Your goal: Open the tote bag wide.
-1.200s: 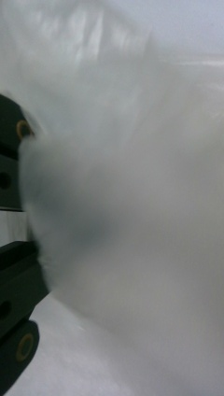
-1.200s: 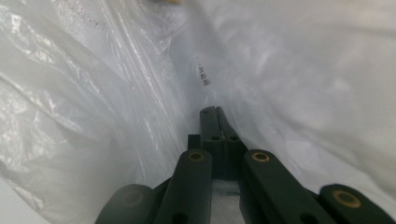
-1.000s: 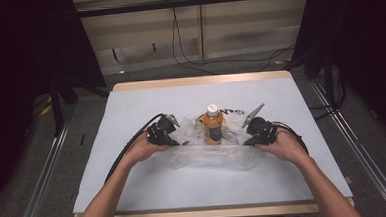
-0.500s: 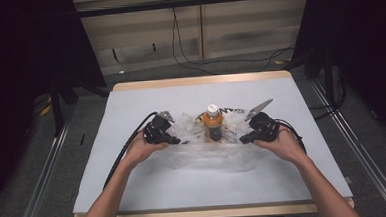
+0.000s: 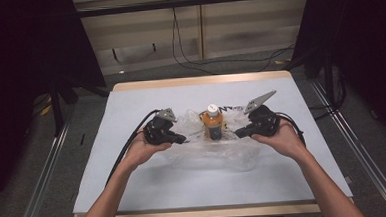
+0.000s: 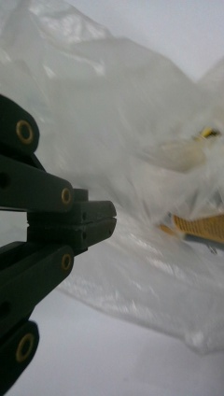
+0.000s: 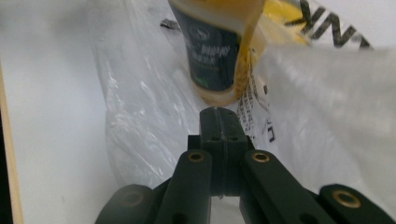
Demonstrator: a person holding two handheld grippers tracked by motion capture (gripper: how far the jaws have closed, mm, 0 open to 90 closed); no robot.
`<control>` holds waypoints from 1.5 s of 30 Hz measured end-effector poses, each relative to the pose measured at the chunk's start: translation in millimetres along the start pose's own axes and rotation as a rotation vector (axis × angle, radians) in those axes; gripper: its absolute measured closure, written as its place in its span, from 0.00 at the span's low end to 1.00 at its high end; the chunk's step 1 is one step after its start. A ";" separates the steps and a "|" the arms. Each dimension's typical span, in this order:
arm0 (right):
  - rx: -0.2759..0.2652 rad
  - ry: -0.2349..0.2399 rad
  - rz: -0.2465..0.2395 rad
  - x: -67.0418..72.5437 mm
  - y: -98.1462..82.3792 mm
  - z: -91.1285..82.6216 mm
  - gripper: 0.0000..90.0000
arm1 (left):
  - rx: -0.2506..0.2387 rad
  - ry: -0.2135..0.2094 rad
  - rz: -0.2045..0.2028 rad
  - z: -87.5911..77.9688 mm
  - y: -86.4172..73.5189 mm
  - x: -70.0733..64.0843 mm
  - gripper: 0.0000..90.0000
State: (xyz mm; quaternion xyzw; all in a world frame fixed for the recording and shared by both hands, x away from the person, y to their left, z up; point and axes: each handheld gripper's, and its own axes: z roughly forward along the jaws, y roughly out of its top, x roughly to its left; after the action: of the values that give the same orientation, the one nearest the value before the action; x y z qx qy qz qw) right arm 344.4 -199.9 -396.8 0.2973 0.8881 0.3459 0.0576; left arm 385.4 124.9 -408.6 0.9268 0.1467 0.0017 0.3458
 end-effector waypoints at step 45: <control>0.245 -0.083 0.238 -106.3 72.0 135.7 1.00 | 0.192 -0.117 0.151 69.1 -6.4 -56.1 1.00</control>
State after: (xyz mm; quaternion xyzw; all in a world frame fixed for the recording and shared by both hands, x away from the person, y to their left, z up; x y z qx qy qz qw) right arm 508.1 -139.4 -463.5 0.4192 0.8789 0.2269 0.0159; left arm 337.2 69.9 -459.7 0.9625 0.0555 -0.0404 0.2623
